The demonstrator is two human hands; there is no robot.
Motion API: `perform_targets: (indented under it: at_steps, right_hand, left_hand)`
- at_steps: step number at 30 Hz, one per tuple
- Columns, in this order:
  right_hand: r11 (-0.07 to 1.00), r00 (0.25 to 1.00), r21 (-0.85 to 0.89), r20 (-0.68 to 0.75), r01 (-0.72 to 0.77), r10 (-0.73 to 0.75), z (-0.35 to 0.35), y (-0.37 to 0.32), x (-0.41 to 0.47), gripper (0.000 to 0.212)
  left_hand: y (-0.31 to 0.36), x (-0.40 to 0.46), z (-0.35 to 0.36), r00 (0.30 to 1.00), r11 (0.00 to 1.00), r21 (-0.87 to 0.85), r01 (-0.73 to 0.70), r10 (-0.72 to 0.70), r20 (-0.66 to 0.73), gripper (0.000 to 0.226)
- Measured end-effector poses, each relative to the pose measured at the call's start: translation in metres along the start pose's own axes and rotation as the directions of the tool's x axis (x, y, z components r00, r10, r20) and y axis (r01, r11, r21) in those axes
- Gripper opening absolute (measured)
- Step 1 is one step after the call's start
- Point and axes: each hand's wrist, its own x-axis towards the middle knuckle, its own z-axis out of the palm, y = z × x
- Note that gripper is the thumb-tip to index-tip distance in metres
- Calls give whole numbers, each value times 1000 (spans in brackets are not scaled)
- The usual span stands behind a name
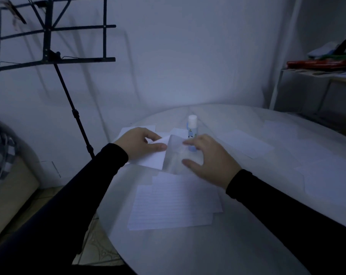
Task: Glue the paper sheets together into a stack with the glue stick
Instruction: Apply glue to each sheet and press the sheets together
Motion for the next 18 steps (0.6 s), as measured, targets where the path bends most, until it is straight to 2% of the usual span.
perform_targets:
  at_steps: [2, 4, 7, 8, 12, 14, 18]
  right_hand:
    - [1000, 997, 16, -70, -13, 14, -10, 4, 5, 52]
    - [999, 997, -30, -73, -38, 36, -18, 12, 7, 49]
    - [992, 995, -110, -77, -68, 60, -29, 28, 4, 19]
    - [989, 994, -113, -79, -91, 82, -34, 33, 1, 14]
    - [983, 987, -128, -116, -130, 115, -54, 46, -10, 13]
    - [977, 987, -162, -107, -137, 121, -64, 51, -14, 13]
    - [956, 985, -263, -142, -130, 94, -80, 67, -23, 13]
  left_hand:
    - [16, -2, 3, 997, 998, -33, -54, 56, 56, 8]
    - [31, -4, 10, 983, 988, -62, -143, 149, 108, 10]
    - [46, 0, 25, 961, 970, -91, -224, 235, 145, 17]
    - [49, 2, 32, 956, 965, -91, -245, 256, 146, 22]
    - [70, 4, 55, 960, 954, -120, -274, 279, 25, 44]
    - [83, 4, 65, 956, 947, -125, -295, 291, -46, 47]
    - [95, 14, 78, 925, 936, 10, -351, 349, -153, 16]
